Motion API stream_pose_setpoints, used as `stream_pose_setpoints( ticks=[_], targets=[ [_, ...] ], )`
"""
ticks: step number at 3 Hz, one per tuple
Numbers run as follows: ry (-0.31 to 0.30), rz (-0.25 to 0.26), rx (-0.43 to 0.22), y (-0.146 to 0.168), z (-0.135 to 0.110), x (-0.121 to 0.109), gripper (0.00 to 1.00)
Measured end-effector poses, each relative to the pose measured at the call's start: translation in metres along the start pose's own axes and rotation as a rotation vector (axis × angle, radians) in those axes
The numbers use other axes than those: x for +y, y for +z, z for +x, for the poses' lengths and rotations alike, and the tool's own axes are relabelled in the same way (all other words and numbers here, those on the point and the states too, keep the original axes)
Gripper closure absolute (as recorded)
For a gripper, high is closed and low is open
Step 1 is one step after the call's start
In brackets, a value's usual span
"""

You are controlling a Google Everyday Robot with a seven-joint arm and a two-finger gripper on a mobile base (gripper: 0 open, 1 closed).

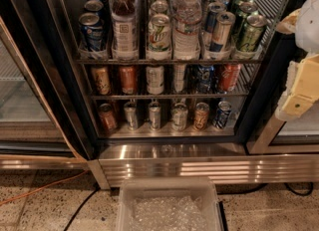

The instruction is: Pick blue plastic bottle from top shelf of fridge

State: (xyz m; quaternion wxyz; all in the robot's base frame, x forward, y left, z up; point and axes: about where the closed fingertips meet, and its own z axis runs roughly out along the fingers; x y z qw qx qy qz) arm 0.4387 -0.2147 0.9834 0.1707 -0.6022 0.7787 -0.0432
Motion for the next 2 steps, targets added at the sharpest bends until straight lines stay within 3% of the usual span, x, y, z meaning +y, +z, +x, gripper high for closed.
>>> stream_pose_setpoints(
  ticks=[2],
  targets=[
    [0.004,0.021,-0.012,0.0069,-0.0057,0.0045,0.0]
  ],
)
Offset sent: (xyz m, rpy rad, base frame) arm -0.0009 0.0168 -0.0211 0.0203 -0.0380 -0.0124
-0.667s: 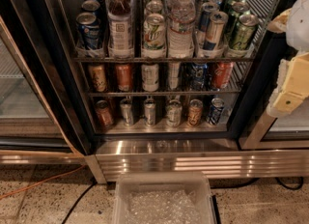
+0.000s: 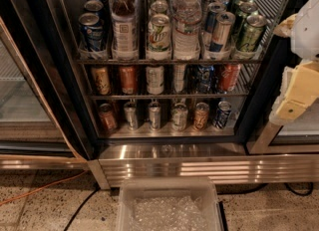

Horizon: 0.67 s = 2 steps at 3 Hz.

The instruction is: Pick blue plastic bottle from top shelf of fridge

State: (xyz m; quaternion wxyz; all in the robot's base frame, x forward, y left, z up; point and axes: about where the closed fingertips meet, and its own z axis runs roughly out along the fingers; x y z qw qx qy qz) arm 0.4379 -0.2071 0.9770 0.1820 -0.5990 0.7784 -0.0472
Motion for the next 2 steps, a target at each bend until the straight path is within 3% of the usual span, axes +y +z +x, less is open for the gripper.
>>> stream_pose_setpoints(
  ticks=[2],
  targets=[
    [-0.024,0.069,-0.138,0.033,-0.05,0.004,0.0]
  ],
)
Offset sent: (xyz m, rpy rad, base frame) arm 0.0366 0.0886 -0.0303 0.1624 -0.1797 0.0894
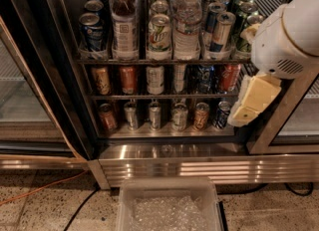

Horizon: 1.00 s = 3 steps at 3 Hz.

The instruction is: Pick blue plastic bottle from top shelf of fridge

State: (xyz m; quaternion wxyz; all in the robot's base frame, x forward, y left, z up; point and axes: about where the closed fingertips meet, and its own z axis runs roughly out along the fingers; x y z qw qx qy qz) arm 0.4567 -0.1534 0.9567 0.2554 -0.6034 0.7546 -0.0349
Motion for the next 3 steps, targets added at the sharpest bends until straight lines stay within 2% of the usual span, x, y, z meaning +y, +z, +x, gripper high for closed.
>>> stream_pose_setpoints(
  ticks=[1,2,3],
  targets=[
    [-0.046,0.0,-0.068,0.0216,-0.0362,-0.0004,0.0],
    [-0.046,0.002,-0.069,0.0214,-0.0366,-0.0003,0.0],
    [-0.048,0.024,-0.125,0.03,-0.0448,0.0007,0.0]
  ],
)
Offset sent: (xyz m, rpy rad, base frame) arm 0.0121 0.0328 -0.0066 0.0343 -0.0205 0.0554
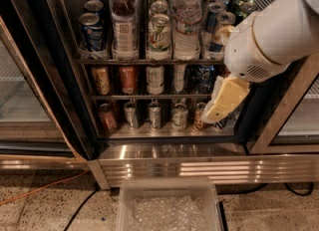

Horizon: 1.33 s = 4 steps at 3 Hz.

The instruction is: Pick blue plastic bottle from top shelf of fridge

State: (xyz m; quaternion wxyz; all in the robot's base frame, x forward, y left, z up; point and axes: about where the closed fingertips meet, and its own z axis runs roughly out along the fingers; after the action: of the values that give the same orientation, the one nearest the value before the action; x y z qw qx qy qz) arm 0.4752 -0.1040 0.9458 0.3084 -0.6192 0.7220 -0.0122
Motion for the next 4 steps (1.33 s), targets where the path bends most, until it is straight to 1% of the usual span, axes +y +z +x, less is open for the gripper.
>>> stream_pose_setpoints(
  ticks=[2,3,4],
  targets=[
    [-0.013,0.044,-0.165,0.039,-0.022,-0.002,0.0],
    [-0.048,0.057,-0.232,0.052,-0.04,-0.005,0.0],
    [-0.048,0.058,-0.232,0.052,-0.04,-0.005,0.0]
  ],
)
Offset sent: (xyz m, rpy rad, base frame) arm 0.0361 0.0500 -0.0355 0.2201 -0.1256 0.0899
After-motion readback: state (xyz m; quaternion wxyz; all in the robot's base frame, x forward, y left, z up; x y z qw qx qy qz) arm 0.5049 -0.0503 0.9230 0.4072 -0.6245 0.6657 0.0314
